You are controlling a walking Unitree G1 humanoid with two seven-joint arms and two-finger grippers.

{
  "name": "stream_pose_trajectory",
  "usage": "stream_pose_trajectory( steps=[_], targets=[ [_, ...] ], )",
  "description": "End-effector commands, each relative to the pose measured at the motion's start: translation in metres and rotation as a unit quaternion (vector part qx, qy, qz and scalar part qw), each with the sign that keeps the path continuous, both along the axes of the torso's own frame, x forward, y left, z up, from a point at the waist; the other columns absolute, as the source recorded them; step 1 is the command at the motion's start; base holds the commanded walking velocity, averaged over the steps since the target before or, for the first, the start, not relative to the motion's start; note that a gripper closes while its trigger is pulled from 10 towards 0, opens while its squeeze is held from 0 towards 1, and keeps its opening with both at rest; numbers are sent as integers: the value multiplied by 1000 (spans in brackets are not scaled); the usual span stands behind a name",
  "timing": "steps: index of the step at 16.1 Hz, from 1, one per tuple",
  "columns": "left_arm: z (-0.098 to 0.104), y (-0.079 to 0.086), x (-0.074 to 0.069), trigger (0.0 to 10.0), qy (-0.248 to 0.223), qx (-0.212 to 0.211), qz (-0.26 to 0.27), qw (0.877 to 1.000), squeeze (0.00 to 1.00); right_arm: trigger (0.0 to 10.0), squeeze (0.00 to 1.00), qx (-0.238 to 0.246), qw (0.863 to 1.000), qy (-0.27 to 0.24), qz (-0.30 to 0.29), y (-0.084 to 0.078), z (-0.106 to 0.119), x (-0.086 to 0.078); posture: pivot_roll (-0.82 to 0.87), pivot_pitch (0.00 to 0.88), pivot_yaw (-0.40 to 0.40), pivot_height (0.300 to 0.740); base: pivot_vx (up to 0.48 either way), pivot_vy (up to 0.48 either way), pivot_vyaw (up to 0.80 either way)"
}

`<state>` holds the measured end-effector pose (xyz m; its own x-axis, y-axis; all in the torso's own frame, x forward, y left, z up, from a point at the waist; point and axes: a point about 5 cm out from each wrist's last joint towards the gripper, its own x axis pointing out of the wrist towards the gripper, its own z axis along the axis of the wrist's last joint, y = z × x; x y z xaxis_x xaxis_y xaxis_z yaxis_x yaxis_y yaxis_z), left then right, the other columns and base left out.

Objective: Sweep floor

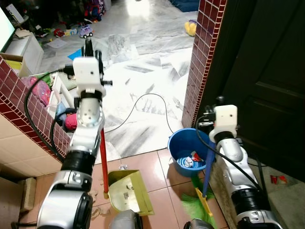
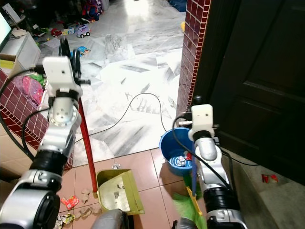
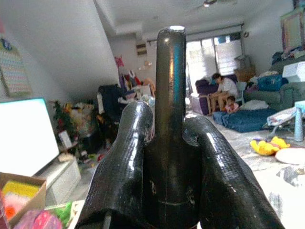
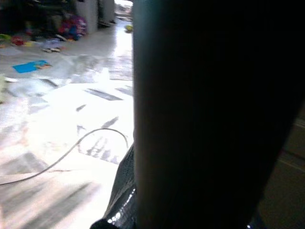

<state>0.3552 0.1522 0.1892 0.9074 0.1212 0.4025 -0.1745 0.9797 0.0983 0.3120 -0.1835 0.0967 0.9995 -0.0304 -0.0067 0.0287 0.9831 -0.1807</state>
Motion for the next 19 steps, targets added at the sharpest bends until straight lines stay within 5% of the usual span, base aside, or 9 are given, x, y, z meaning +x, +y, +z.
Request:
stream_pose_trajectory(
  steps=[1,4,8,14,19],
  targets=[
    [-4,2,-5,10000,-1,-11,15,1000,0,10000,0,-36,999,18,-35,-18,-3,0,-78,0,74,740,0,0,0],
    [-34,-1,-15,10000,41,-29,27,998,0,10000,0,-54,995,26,-82,-34,-2,2,-75,0,67,740,0,0,0],
    [-82,-10,-34,10000,122,-68,33,990,0,10000,0,-25,989,-36,-138,-50,24,19,-72,0,59,740,0,0,0],
    [-86,-18,-34,10000,133,-59,20,989,0,10000,0,13,983,-131,-124,-38,70,45,-64,0,62,740,0,0,0],
    [-88,-21,-35,10000,136,-57,14,989,0,10000,0,79,981,-159,-80,-19,82,52,-58,0,59,740,0,0,0]
  ],
)
